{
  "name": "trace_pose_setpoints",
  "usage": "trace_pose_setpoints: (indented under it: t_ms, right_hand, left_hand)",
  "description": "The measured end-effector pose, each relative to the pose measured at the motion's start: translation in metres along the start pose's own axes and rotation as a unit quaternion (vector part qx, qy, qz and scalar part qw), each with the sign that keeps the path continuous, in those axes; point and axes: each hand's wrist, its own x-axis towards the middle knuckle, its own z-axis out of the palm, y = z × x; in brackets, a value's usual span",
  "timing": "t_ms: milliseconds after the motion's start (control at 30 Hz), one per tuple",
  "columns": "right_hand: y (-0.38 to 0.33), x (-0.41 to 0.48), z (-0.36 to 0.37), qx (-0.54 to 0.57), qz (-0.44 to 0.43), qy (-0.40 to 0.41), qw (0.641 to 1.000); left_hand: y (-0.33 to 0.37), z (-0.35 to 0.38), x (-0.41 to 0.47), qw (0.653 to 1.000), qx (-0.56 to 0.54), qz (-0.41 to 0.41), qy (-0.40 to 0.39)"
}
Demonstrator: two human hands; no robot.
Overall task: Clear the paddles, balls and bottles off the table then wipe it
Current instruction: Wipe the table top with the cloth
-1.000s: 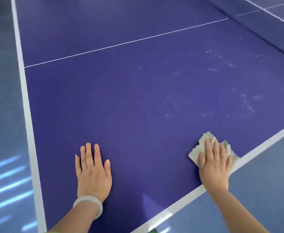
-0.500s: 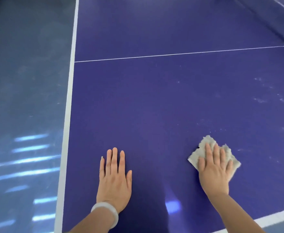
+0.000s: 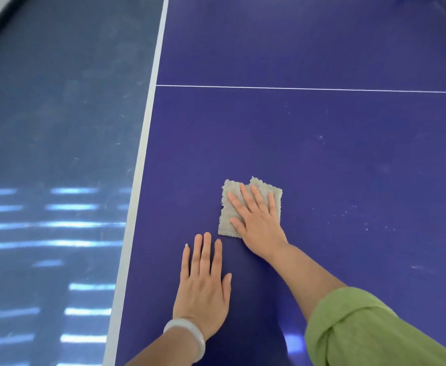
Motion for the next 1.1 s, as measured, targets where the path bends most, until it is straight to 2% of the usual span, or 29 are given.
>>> trace_pose_setpoints:
  t_ms: [67,133,233,300,367,467,533,567,600,633,700,733,767,867,967,1100]
  right_hand:
    - [0.028,-0.009,0.002,-0.005,0.056,0.009,0.998]
    - [0.067,-0.028,0.006,0.008,0.183,0.036,0.982]
    - [0.100,-0.067,0.005,0.050,0.382,0.048,0.921]
    - [0.082,-0.084,0.012,0.063,0.434,0.074,0.895]
    - [0.047,-0.095,0.022,0.050,0.385,0.108,0.915]
    - [0.009,-0.120,0.031,-0.006,0.174,0.086,0.981]
    - [0.025,-0.140,0.031,-0.040,0.057,0.056,0.996]
    - [0.046,-0.147,0.031,-0.056,0.043,0.055,0.996]
    - [0.068,-0.153,0.032,-0.071,0.067,0.063,0.993]
    - [0.092,-0.158,0.032,-0.075,0.132,0.074,0.986]
    - [0.126,-0.164,0.031,-0.020,0.314,0.091,0.945]
    - [0.131,-0.167,0.032,0.017,0.378,0.092,0.921]
    - [0.126,-0.169,0.033,0.038,0.405,0.089,0.909]
    - [0.103,-0.180,0.038,0.027,0.343,0.089,0.935]
    - [0.110,-0.190,0.042,0.024,0.301,0.076,0.950]
    - [0.116,-0.192,0.043,0.010,0.284,0.078,0.956]
  left_hand:
    - [-0.001,0.000,-0.001,1.000,-0.003,0.001,0.000]
    - [-0.002,0.000,-0.001,1.000,-0.008,0.002,0.001]
    - [-0.002,0.001,-0.002,1.000,-0.011,0.004,-0.005]
    - [-0.002,0.001,-0.002,1.000,-0.009,0.002,-0.006]
    - [-0.002,0.000,-0.001,1.000,-0.004,0.001,-0.006]
    - [-0.002,0.000,-0.001,1.000,0.002,0.007,-0.004]
    - [-0.003,0.001,-0.002,1.000,0.004,0.007,-0.003]
    - [-0.002,0.001,-0.001,1.000,0.006,0.004,-0.001]
    - [-0.003,0.001,-0.001,1.000,0.009,0.001,0.001]
    - [-0.002,0.001,-0.001,1.000,0.012,-0.001,0.002]
    - [-0.002,0.003,-0.002,1.000,0.020,-0.003,0.002]
    - [-0.002,0.004,-0.003,1.000,0.023,-0.005,0.002]
    - [-0.002,0.004,-0.003,1.000,0.024,-0.007,0.003]
    - [-0.003,0.004,-0.001,0.999,0.033,-0.004,0.011]
    - [0.001,0.004,0.000,0.999,0.038,-0.001,0.018]
    - [0.039,-0.002,0.012,0.996,-0.033,-0.050,0.059]
